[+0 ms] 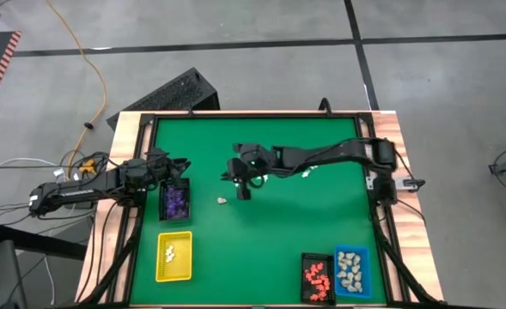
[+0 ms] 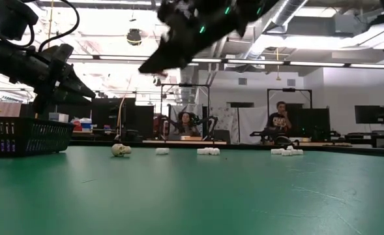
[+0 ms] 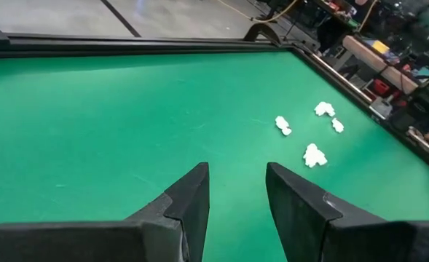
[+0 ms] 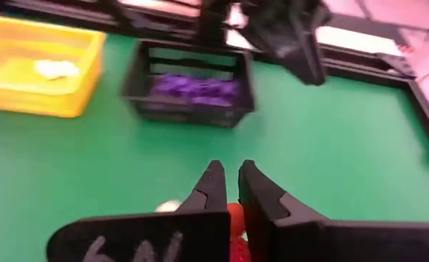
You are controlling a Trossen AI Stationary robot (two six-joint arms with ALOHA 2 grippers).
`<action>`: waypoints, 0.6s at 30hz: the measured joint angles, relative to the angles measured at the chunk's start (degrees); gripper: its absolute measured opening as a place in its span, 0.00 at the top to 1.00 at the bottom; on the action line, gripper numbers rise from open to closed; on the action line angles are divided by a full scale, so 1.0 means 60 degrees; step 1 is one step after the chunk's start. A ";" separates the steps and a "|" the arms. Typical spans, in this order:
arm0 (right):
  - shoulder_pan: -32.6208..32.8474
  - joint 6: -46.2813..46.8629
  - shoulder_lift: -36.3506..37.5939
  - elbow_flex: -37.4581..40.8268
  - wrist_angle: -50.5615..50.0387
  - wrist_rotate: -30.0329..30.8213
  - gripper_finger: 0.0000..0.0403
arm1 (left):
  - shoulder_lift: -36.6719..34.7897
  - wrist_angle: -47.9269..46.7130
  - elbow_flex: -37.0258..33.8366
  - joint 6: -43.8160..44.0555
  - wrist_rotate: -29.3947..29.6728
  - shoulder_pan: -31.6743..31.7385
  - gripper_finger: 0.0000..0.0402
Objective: Sort Halloween decoration
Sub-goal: Put the orange skeleton toy into the bottom black basket
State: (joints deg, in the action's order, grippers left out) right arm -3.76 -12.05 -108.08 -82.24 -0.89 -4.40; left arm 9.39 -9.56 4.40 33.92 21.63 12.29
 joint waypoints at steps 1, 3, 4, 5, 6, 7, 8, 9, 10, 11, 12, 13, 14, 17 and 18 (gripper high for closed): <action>0.0143 0.0043 0.0204 0.0000 -0.0360 0.0000 0.94 | 0.0000 0.0000 0.0000 0.0000 -0.0036 0.0000 0.69; 0.0534 0.0213 0.0620 0.0001 -0.0951 -0.0001 0.94 | -0.0003 -0.0001 0.0000 -0.0004 -0.0070 0.0001 0.69; 0.0762 0.0344 0.0824 0.0006 -0.1348 -0.0004 0.94 | 0.0000 0.0000 0.0000 -0.0002 -0.0068 0.0000 0.69; 0.1006 0.0516 0.1013 0.0007 -0.1667 -0.0006 0.94 | -0.0001 0.0000 0.0000 -0.0002 -0.0065 0.0004 0.69; 0.1270 0.0730 0.1228 0.0007 -0.1946 -0.0007 0.94 | -0.0003 0.0000 -0.0002 -0.0009 -0.0061 0.0004 0.69; 0.1556 0.0958 0.1447 0.0007 -0.2305 -0.0007 0.94 | 0.0000 0.0000 0.0000 -0.0020 -0.0056 0.0000 0.69; 0.1857 0.1233 0.1639 0.0007 -0.2651 -0.0007 0.94 | 0.0000 0.0000 0.0000 -0.0016 -0.0055 0.0000 0.69; 0.2195 0.1532 0.1806 0.0003 -0.2910 0.0020 0.94 | -0.0003 0.0000 0.0000 -0.0013 -0.0052 0.0002 0.69; 0.2529 0.1894 0.1951 0.0000 -0.3179 0.0164 0.94 | 0.0000 0.0000 0.0000 -0.0013 -0.0055 0.0000 0.69; 0.2880 0.2295 0.2090 0.0000 -0.3514 0.0384 0.94 | 0.0000 0.0000 0.0000 -0.0010 -0.0059 0.0000 0.69; 0.3249 0.2743 0.2186 0.0000 -0.3825 0.0584 0.94 | -0.0003 0.0000 0.0000 -0.0009 -0.0062 0.0001 0.69; 0.3598 0.3224 0.2263 0.0000 -0.4063 0.0771 0.94 | -0.0003 0.0000 0.0000 -0.0015 -0.0061 0.0003 0.69; 0.3956 0.3739 0.2352 0.0000 -0.4290 0.0916 0.94 | -0.0001 0.0000 0.0000 -0.0016 -0.0062 0.0001 0.69; 0.5039 0.5507 0.2465 0.0000 -0.4947 0.1482 0.94 | -0.0003 0.0000 0.0000 -0.0006 -0.0059 0.0000 0.69; 0.5414 0.6210 0.2465 -0.0004 -0.5134 0.1755 0.94 | 0.0000 0.0000 0.0000 -0.0006 -0.0059 0.0000 0.69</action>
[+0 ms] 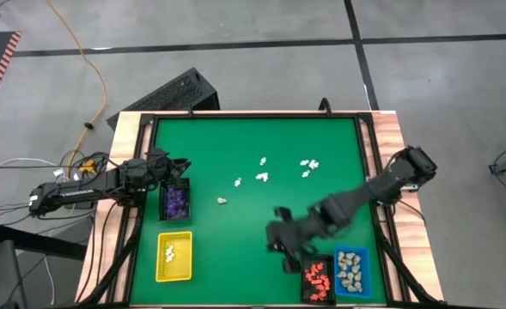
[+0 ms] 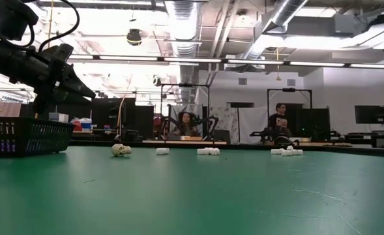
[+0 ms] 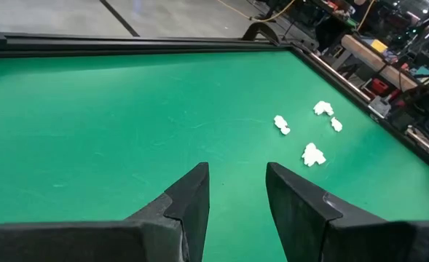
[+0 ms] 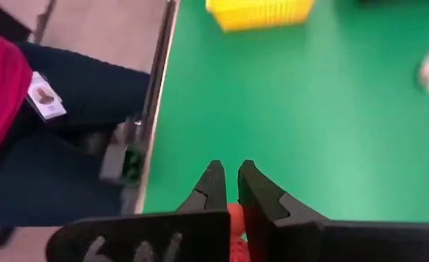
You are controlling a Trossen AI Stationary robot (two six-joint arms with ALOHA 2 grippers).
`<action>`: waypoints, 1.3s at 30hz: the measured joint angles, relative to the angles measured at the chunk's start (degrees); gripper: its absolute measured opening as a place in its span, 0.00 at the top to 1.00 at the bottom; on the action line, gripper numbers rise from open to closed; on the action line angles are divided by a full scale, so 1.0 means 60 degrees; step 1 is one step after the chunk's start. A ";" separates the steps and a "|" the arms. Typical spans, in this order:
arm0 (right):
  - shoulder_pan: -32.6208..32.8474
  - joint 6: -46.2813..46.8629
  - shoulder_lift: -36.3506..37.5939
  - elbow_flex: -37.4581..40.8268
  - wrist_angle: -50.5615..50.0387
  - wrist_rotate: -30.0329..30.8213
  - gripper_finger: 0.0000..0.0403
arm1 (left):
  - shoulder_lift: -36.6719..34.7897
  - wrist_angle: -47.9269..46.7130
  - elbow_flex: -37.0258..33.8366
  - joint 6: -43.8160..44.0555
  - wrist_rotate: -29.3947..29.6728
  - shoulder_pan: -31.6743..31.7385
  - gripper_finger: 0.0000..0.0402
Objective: Sort Halloween decoration
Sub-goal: Put the orange skeleton toy into the bottom black basket, then put the white skull toy into the blue basket
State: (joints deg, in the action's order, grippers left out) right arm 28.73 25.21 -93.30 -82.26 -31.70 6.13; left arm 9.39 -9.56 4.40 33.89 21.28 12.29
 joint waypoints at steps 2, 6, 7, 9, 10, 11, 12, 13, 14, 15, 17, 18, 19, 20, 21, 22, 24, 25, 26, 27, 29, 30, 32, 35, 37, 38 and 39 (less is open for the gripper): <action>0.0692 0.1421 -0.0047 0.0000 -0.0553 0.0505 0.94 | -0.0004 0.0000 -0.0003 -0.0016 0.0004 0.0000 0.69; 0.1946 0.4695 -0.0091 0.0004 -0.1711 0.1243 0.94 | 0.0000 0.0000 -0.0002 -0.0029 0.0048 0.0004 0.69; 0.2198 0.5491 -0.0090 0.0004 -0.1943 0.1347 0.94 | -0.0002 0.0002 -0.0002 -0.0030 0.0076 0.0002 0.69; 0.2683 0.6984 -0.0088 0.0000 -0.2483 0.1473 0.94 | -0.0003 0.0000 -0.0004 -0.0030 0.0080 0.0003 0.69; 0.2912 0.7597 -0.0088 0.0000 -0.2765 0.1476 0.94 | -0.0003 0.0000 -0.0004 -0.0033 0.0088 0.0000 0.69; 0.3108 0.8173 -0.0091 0.0002 -0.3013 0.1480 0.94 | -0.0004 0.0000 -0.0004 -0.0033 0.0106 0.0004 0.69; 0.3280 0.8733 -0.0091 0.0000 -0.3269 0.1480 0.94 | -0.0002 0.0000 -0.0004 -0.0033 0.0106 0.0004 0.69; 0.3425 0.9246 -0.0091 0.0003 -0.3528 0.1483 0.94 | -0.0001 0.0000 -0.0004 -0.0033 0.0106 0.0001 0.69; 0.3540 0.9682 -0.0105 0.0000 -0.3744 0.1483 0.93 | -0.0002 0.0000 -0.0003 -0.0033 0.0106 0.0002 0.69; 0.3623 1.0055 -0.0117 0.0000 -0.3891 0.1483 0.93 | -0.0004 0.0002 -0.0004 -0.0033 0.0111 0.0002 0.69; 0.3741 1.0569 -0.0124 0.0002 -0.4108 0.1483 0.92 | -0.0004 0.0004 -0.0004 -0.0036 0.0163 0.0001 0.69; 0.3760 1.0704 -0.0124 0.0000 -0.4168 0.1487 0.92 | -0.0003 0.0004 -0.0004 -0.0033 0.0217 0.0000 0.69; 0.3761 1.0773 -0.0124 0.0000 -0.4204 0.1505 0.92 | -0.0004 0.0004 -0.0004 -0.0036 0.0289 0.0004 0.69; 0.3755 1.0797 -0.0124 0.0000 -0.4242 0.1505 0.93 | -0.0003 0.0004 -0.0004 -0.0036 0.0352 0.0004 0.69; 0.3736 1.0805 -0.0124 0.0000 -0.4291 0.1505 0.93 | -0.0003 0.0004 -0.0004 -0.0036 0.0427 0.0001 0.69; 0.3688 1.0835 -0.0124 0.0000 -0.4329 0.1502 0.93 | -0.0004 0.0004 -0.0004 -0.0030 0.0501 0.0003 0.69; 0.3630 1.1033 -0.0124 0.0000 -0.4336 0.1498 0.92 | -0.0002 0.0004 -0.0004 -0.0025 0.0543 0.0004 0.69; 0.3611 1.1121 -0.0124 0.0000 -0.4341 0.1489 0.90 | -0.0001 0.0004 -0.0004 -0.0025 0.0543 0.0004 0.69; 0.3603 1.1150 -0.0124 0.0000 -0.4357 0.1477 0.88 | -0.0004 0.0004 -0.0004 -0.0025 0.0543 0.0003 0.69; 0.3603 1.1154 -0.0124 0.0000 -0.4365 0.1439 0.86 | -0.0004 0.0004 -0.0004 -0.0025 0.0539 0.0000 0.69; 0.3607 1.1204 -0.0124 0.0000 -0.4359 0.1257 0.82 | -0.0002 0.0004 -0.0004 -0.0019 0.0550 0.0004 0.69; 0.3610 1.1280 -0.0124 0.0000 -0.4358 0.1149 0.81 | -0.0004 0.0004 -0.0004 -0.0015 0.0551 0.0004 0.69; 0.3633 1.1398 -0.0124 0.0000 -0.4359 0.0887 0.79 | -0.0004 0.0004 -0.0004 0.0028 0.0554 0.0002 0.69; 0.3654 1.1827 -0.0124 0.0000 -0.4360 0.0737 0.78 | -0.0002 0.0004 -0.0004 0.0133 0.0561 0.0002 0.69; 0.3658 1.2057 -0.0124 0.0000 -0.4358 0.0711 0.77 | -0.0004 0.0004 -0.0004 0.0153 0.0561 0.0000 0.69; 0.3653 1.2045 -0.0124 0.0000 -0.4357 0.0714 0.77 | 0.0000 0.0004 -0.0004 0.0153 0.0561 0.0004 0.69; 0.3650 1.1935 -0.0124 0.0000 -0.4354 0.0791 0.77 | -0.0004 0.0004 -0.0004 0.0153 0.0561 0.0004 0.69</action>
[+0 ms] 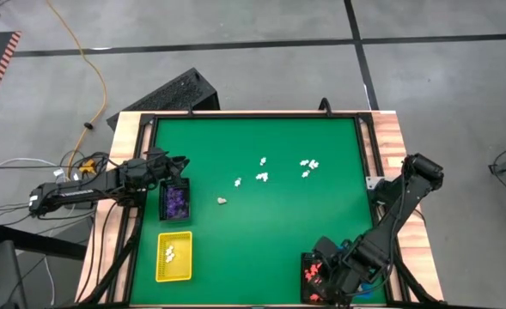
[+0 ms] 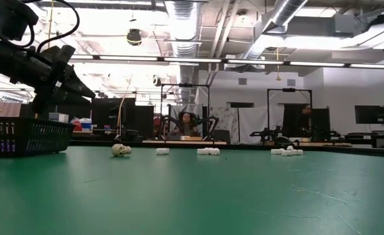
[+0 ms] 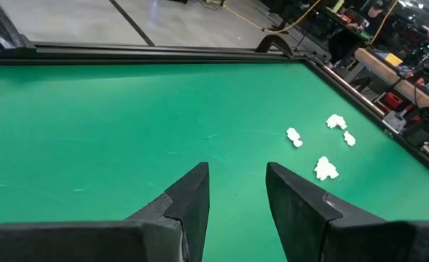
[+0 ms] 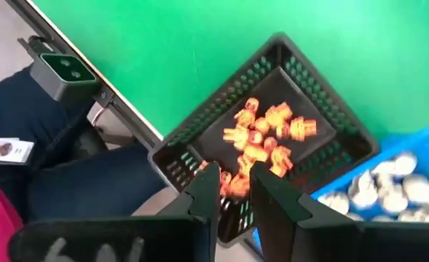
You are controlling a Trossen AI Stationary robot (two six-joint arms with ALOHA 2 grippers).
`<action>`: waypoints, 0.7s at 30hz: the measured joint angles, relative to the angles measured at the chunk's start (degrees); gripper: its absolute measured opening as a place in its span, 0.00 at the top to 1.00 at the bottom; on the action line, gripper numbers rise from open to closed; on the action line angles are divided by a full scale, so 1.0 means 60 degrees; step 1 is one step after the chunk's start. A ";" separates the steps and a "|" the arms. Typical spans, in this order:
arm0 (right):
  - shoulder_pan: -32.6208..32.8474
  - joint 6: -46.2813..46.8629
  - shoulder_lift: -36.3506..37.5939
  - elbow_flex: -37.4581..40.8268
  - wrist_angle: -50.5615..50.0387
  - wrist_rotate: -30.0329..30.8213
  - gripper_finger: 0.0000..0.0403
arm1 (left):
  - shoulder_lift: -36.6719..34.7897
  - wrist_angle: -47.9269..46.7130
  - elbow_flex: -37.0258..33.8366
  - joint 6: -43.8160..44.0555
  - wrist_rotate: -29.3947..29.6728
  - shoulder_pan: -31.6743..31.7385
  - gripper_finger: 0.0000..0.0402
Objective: Sort Halloween decoration
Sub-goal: Put the white skull toy into the blue basket
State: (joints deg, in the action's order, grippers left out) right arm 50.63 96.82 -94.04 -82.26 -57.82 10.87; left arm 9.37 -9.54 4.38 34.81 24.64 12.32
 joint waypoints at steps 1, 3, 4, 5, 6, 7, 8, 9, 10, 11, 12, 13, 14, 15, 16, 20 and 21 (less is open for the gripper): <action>0.0000 -0.0290 0.0000 0.0000 0.0002 0.0307 0.77 | 0.0001 0.0001 0.0000 0.0000 0.0000 -0.0002 0.69; 0.0000 -0.1160 0.0000 0.0000 0.0084 0.1499 0.77 | 0.0000 0.0002 0.0000 0.0000 0.0000 0.0000 0.69; 0.0000 -0.1632 0.0000 0.0000 0.0154 0.2190 0.77 | 0.0002 0.0001 0.0000 0.0000 0.0000 -0.0001 0.69; -0.0003 -0.2165 0.0000 -0.0004 0.0219 0.2868 0.77 | 0.0001 0.0000 0.0000 0.0000 0.0000 -0.0002 0.69; -0.0051 -0.2700 0.0000 -0.0004 0.0296 0.3559 0.77 | 0.0000 0.0003 0.0000 0.0000 0.0000 -0.0004 0.69; -0.0116 -0.3266 0.0000 -0.0004 0.0385 0.4207 0.77 | 0.0004 0.0000 0.0000 0.0000 -0.0004 -0.0001 0.69; -0.0190 -0.3919 0.0000 -0.0004 0.0539 0.4795 0.77 | 0.0000 0.0004 0.0000 0.0000 -0.0004 -0.0004 0.69; -0.0257 -0.4659 0.0000 -0.0004 0.0811 0.5364 0.77 | 0.0000 0.0002 0.0000 -0.0002 -0.0002 -0.0002 0.69; -0.0330 -0.5440 0.0000 -0.0004 0.1099 0.5835 0.77 | 0.0000 0.0000 0.0000 0.0000 -0.0001 -0.0003 0.69; -0.0405 -0.6208 0.0000 -0.0004 0.1415 0.6184 0.77 | 0.0002 0.0000 0.0002 0.0000 -0.0004 -0.0004 0.69; -0.0457 -0.6988 0.0000 -0.0004 0.1788 0.6500 0.77 | 0.0000 0.0000 0.0000 -0.0004 0.0000 -0.0004 0.69; -0.0505 -0.7691 0.0000 -0.0004 0.2192 0.6751 0.77 | 0.0000 0.0000 0.0000 -0.0004 -0.0001 -0.0001 0.69; -0.0532 -0.8400 0.0000 -0.0004 0.2630 0.6938 0.77 | 0.0001 0.0001 0.0001 -0.0005 -0.0002 -0.0002 0.69; -0.0530 -0.9176 0.0000 -0.0004 0.3081 0.7065 0.78 | 0.0000 0.0000 0.0000 -0.0049 -0.0001 0.0000 0.69; -0.0518 -0.9980 0.0000 -0.0004 0.3534 0.7166 0.78 | 0.0004 0.0000 0.0001 -0.0134 -0.0004 -0.0001 0.69; -0.0532 -1.2834 0.0000 0.0000 0.5215 0.7012 0.79 | 0.0000 0.0000 0.0004 -0.0197 -0.0047 0.0000 0.69; -0.0529 -1.3499 0.0000 0.0000 0.5662 0.6822 0.80 | 0.0001 0.0000 0.0004 -0.0237 -0.0058 -0.0004 0.69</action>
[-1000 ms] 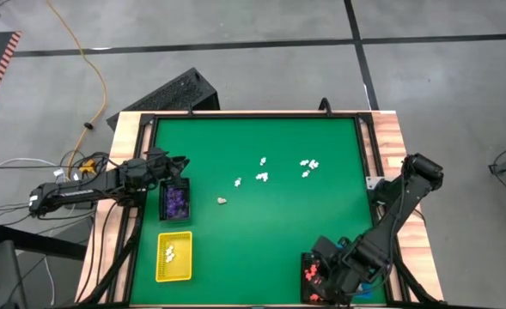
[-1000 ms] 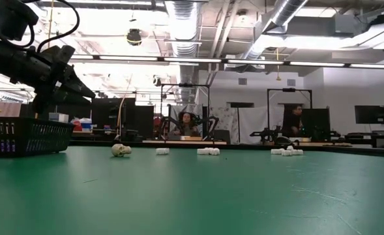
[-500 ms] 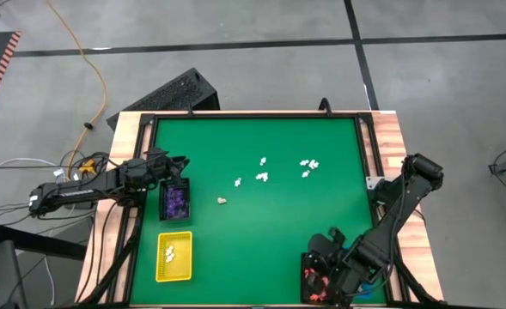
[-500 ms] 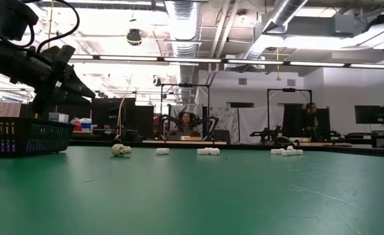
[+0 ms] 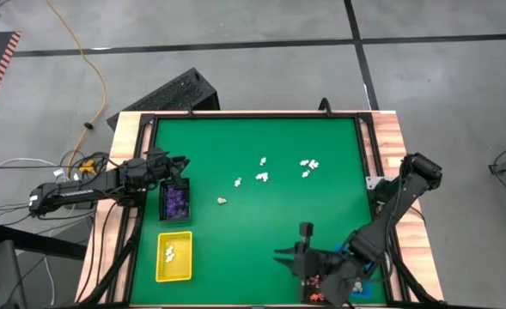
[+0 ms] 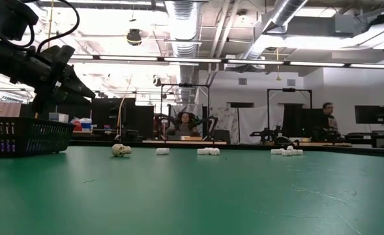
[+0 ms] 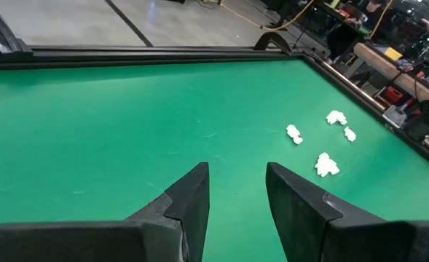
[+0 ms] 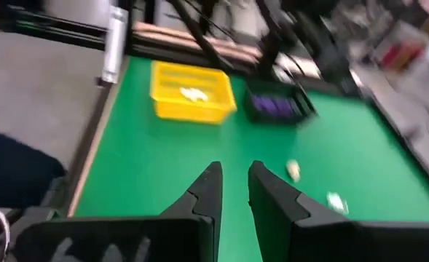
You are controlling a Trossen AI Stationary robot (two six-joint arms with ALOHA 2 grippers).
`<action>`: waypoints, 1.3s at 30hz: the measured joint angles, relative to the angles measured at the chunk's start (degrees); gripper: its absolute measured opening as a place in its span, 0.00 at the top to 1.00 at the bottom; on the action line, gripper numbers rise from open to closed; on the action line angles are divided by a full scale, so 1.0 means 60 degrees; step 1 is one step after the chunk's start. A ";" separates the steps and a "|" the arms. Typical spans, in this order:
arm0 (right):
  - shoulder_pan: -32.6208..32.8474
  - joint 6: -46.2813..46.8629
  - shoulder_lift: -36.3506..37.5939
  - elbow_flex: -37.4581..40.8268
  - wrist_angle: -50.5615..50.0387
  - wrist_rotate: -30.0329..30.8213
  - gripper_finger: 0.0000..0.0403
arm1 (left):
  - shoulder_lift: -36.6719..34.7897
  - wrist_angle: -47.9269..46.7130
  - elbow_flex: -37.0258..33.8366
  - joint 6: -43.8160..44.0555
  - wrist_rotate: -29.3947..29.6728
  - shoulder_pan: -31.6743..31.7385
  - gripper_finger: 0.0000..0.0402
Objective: Sort Halloween decoration
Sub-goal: Put the white skull toy into the blue basket
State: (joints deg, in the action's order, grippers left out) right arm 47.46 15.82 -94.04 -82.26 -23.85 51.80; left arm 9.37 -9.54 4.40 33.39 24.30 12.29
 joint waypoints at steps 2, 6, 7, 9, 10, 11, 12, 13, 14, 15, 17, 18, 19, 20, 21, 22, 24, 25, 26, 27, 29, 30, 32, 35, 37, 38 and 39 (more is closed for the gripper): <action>0.0019 -0.1284 0.0000 0.0000 0.0858 -0.0462 0.81 | 0.0002 0.0000 -0.0003 -0.0128 0.0005 0.0004 0.69; 0.0147 -0.2969 0.0000 0.0000 0.2060 -0.1147 0.81 | -0.0001 0.0000 0.0000 -0.0281 0.0036 0.0000 0.69; 0.0213 -0.3233 0.0000 0.0000 0.2166 -0.1157 0.81 | -0.0001 0.0000 0.0000 -0.0337 0.0036 0.0003 0.69; 0.0336 -0.3721 0.0000 0.0007 0.2271 -0.1156 0.81 | 0.0001 0.0000 -0.0003 -0.0449 0.0061 0.0001 0.69; 0.0388 -0.3951 0.0000 0.0007 0.2328 -0.1157 0.81 | 0.0001 0.0000 -0.0001 -0.0459 0.0072 0.0002 0.69; 0.0428 -0.4162 0.0000 0.0007 0.2379 -0.1153 0.81 | 0.0001 0.0000 0.0000 -0.0459 0.0072 0.0004 0.69; 0.0458 -0.4374 0.0000 0.0007 0.2429 -0.1152 0.81 | 0.0002 0.0000 -0.0002 -0.0460 0.0067 0.0002 0.69; 0.0484 -0.4611 0.0000 0.0007 0.2480 -0.1152 0.81 | 0.0000 0.0000 0.0000 -0.0459 0.0050 0.0004 0.69; 0.0500 -0.4782 0.0000 0.0007 0.2512 -0.1153 0.81 | 0.0002 0.0000 0.0000 -0.0459 0.0025 0.0003 0.69; 0.0514 -0.4874 0.0000 0.0007 0.2526 -0.1153 0.81 | 0.0003 0.0000 0.0000 -0.0459 0.0021 0.0000 0.69; 0.0462 -0.4898 0.0000 0.0007 0.2527 -0.1153 0.81 | 0.0000 0.0000 -0.0004 -0.0460 0.0025 0.0004 0.69; 0.0421 -0.4898 0.0000 0.0007 0.2529 -0.1153 0.81 | 0.0001 0.0000 -0.0002 -0.0459 0.0025 0.0000 0.69; 0.0382 -0.4898 0.0000 0.0007 0.2530 -0.1153 0.81 | 0.0003 0.0000 0.0000 -0.0459 0.0025 0.0002 0.69; 0.0334 -0.4894 0.0000 0.0007 0.2529 -0.1153 0.81 | 0.0002 0.0000 -0.0004 -0.0459 0.0025 0.0001 0.69; 0.0275 -0.4887 0.0000 0.0007 0.2517 -0.1153 0.81 | 0.0001 0.0000 -0.0002 -0.0460 0.0026 0.0000 0.69; 0.0207 -0.4864 0.0000 0.0007 0.2478 -0.1153 0.81 | 0.0003 0.0000 0.0000 -0.0462 0.0032 0.0004 0.69; -0.0021 -0.4712 0.0000 0.0007 0.2278 -0.1150 0.82 | 0.0000 0.0000 -0.0004 -0.0463 0.0036 0.0001 0.69; -0.0181 -0.4558 0.0000 0.0007 0.2157 -0.1152 0.82 | 0.0002 0.0000 0.0000 -0.0463 0.0036 0.0003 0.69; -0.0389 -0.4311 0.0000 0.0007 0.2030 -0.1155 0.82 | 0.0001 0.0000 -0.0001 -0.0463 0.0036 0.0001 0.69; -0.0625 -0.3995 -0.0004 0.0007 0.1885 -0.1157 0.82 | -0.0001 0.0000 -0.0001 -0.0462 0.0036 0.0001 0.69; -0.1208 -0.3218 -0.0004 0.0007 0.1538 -0.1156 0.81 | 0.0001 0.0000 0.0000 -0.0463 0.0036 0.0002 0.69; -0.1526 -0.2782 -0.0004 0.0007 0.1315 -0.1154 0.81 | 0.0002 0.0000 0.0000 -0.0460 0.0036 0.0001 0.69; -0.2203 -0.1864 -0.0004 0.0011 0.0796 -0.1156 0.82 | 0.0000 0.0000 0.0000 -0.0459 0.0036 0.0000 0.69; -0.3232 -0.0766 -0.0089 0.0015 0.0136 -0.1402 0.81 | 0.0000 0.0000 0.0000 -0.0455 0.0036 0.0001 0.69; -0.3905 -0.0738 -0.0324 0.0007 0.0129 -0.1941 0.81 | 0.0001 0.0000 -0.0001 -0.0452 0.0036 0.0001 0.69; -0.4167 -0.0946 -0.0525 0.0007 0.0163 -0.2294 0.81 | 0.0002 0.0000 -0.0004 -0.0451 0.0043 0.0001 0.69; -0.4464 -0.1235 -0.0808 0.0007 0.0367 -0.2703 0.81 | -0.0001 0.0000 -0.0004 -0.0448 0.0050 0.0000 0.69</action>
State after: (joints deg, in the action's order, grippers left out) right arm 20.68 8.41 -98.88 -82.21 -21.65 35.58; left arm 9.37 -9.54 4.38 30.70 24.60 12.29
